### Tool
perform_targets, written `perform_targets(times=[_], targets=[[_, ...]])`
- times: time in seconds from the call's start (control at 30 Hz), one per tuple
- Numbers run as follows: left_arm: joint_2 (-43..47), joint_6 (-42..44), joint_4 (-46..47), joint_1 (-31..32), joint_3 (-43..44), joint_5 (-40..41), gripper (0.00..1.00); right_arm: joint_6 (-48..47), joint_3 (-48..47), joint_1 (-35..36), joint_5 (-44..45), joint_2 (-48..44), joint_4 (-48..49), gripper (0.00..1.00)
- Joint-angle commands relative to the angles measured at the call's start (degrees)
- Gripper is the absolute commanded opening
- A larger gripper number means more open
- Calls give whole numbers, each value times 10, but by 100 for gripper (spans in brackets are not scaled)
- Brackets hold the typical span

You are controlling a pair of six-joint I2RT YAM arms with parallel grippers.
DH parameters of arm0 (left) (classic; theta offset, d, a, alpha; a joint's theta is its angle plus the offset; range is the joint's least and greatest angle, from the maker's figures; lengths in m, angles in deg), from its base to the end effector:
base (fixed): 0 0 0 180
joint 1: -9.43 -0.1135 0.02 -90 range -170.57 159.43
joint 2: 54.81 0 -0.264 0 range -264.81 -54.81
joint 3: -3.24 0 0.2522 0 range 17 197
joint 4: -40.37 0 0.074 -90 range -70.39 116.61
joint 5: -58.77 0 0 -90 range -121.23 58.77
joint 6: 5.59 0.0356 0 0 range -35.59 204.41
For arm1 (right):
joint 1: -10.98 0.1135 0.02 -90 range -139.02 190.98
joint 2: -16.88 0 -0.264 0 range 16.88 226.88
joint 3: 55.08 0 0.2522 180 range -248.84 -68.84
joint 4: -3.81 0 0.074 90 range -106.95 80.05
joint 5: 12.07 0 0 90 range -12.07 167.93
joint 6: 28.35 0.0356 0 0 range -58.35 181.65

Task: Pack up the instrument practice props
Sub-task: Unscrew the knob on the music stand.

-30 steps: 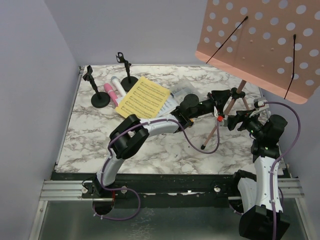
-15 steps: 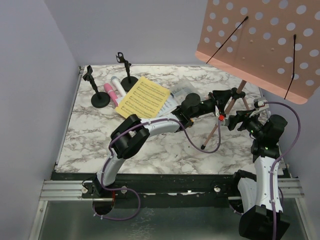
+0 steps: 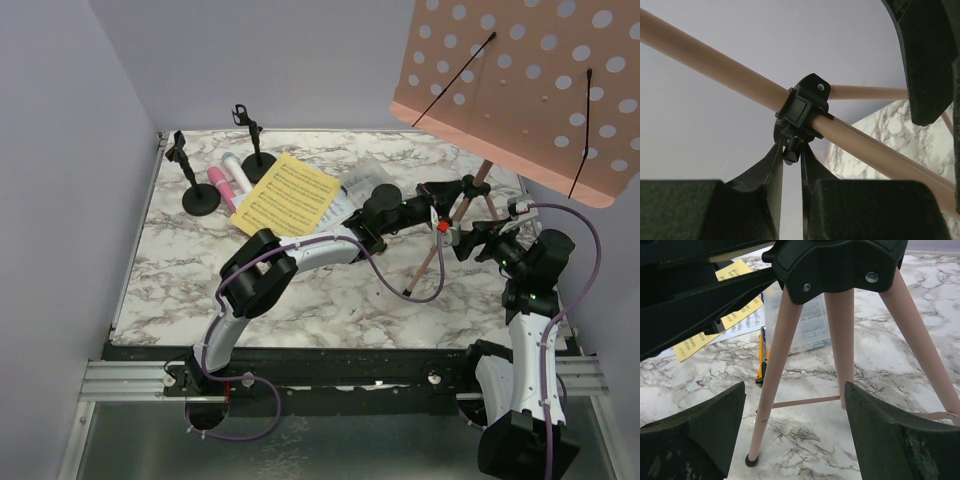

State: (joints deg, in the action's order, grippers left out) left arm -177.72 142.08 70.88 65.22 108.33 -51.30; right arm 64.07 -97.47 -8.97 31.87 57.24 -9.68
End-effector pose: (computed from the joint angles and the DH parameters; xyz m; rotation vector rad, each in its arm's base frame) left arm 0.2757 -0.4273 0.2816 1.2770 0.4850 -0.2086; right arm 0.1663 -0.0331 0.2738 -0.2406 1.7163 0.4838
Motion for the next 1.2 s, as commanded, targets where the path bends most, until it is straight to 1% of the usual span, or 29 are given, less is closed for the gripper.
perform_targets(times=[0.0, 0.2, 0.3, 0.4, 0.57, 0.67, 0.73, 0.87, 0.97, 1.17], targets=[[45, -128, -77, -10, 12, -17, 5, 0, -10, -3, 7, -5, 0, 84], [64, -220, -198, -35, 66, -78, 5, 0, -9, -3, 6, -5, 0, 84], [62, -275, -235, -52, 96, -124, 5, 0, -9, -3, 7, -4, 0, 84], [54, -356, -241, -73, 125, -178, 5, -1, -9, -4, 8, -4, 0, 84], [20, -530, -241, -108, 195, -260, 4, -1, -9, -4, 7, -3, 0, 84], [-5, -632, -230, -123, 234, -291, 4, -1, -8, -4, 6, -4, 0, 84], [-17, -680, -213, -127, 248, -303, 4, -1, -8, -4, 6, -4, 0, 84], [-21, -706, -190, -129, 248, -312, 5, -1, -8, -4, 7, -4, 0, 84], [-17, -706, -185, -129, 235, -304, 11, -2, -9, -4, 8, -4, -1, 84], [-11, -723, -183, -129, 219, -304, 13, -2, -8, -4, 7, -2, -1, 84]])
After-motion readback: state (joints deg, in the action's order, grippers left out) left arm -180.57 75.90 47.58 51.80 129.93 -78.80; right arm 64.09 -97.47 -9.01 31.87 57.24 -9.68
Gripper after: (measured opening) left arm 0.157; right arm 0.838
